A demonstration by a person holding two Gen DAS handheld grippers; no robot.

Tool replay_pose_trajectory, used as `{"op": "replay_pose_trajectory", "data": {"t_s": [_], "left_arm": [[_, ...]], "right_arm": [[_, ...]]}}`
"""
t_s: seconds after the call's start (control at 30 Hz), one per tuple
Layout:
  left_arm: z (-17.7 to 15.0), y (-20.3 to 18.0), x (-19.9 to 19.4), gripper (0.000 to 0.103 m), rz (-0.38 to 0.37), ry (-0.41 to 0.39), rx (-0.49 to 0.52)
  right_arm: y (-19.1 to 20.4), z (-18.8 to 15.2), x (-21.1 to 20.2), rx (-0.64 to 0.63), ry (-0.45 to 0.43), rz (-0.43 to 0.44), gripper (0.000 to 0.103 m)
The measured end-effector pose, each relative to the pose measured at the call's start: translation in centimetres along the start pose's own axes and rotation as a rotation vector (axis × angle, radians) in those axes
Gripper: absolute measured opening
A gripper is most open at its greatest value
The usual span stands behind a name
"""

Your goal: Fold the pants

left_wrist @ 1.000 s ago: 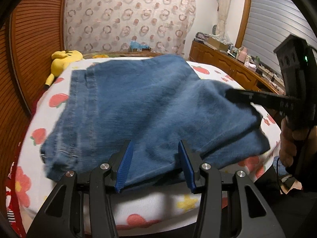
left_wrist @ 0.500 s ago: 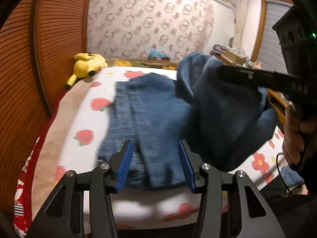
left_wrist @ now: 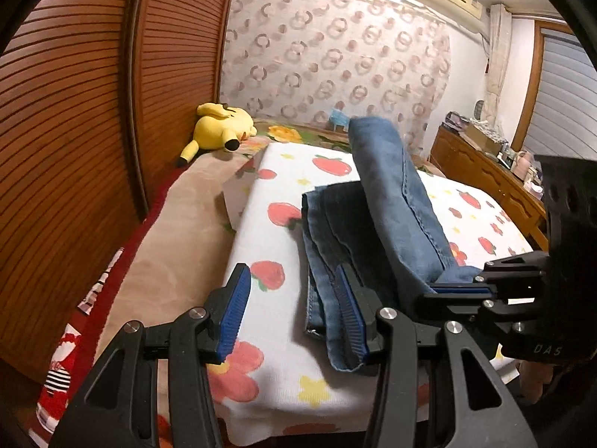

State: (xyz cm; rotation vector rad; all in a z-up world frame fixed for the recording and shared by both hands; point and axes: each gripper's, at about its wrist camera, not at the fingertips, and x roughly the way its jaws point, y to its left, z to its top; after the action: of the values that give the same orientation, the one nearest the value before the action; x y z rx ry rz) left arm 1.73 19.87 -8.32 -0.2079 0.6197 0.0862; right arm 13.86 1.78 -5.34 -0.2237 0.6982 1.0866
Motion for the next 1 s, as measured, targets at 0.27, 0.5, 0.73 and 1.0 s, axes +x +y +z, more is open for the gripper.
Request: {"op": "replay_pose_trajectory", "data": {"t_s": [0.27, 0.5, 0.73, 1.0], "left_arm": [[3.0, -2.0, 1.1, 0.049, -0.063, -0.011, 0.051], [5.9, -4.8, 5.5, 0.047, -0.197, 0.076, 0.105], [5.4, -5.6, 7.5, 0.008, -0.292, 0.181, 0.146], [5.8, -4.4, 6.1, 0.006, -0.226, 0.140, 0.152]], "right_arm": [[0.5, 0.0, -1.8, 0.019, -0.042, -0.013, 0.008], [0.9, 0.0, -2.4, 0.012, -0.054, -0.023, 0.010], [0.5, 0.0, -3.3, 0.015, -0.042, -0.019, 0.031], [2.1, -0.4, -6.7, -0.063, -0.059, -0.055, 0.042]]}}
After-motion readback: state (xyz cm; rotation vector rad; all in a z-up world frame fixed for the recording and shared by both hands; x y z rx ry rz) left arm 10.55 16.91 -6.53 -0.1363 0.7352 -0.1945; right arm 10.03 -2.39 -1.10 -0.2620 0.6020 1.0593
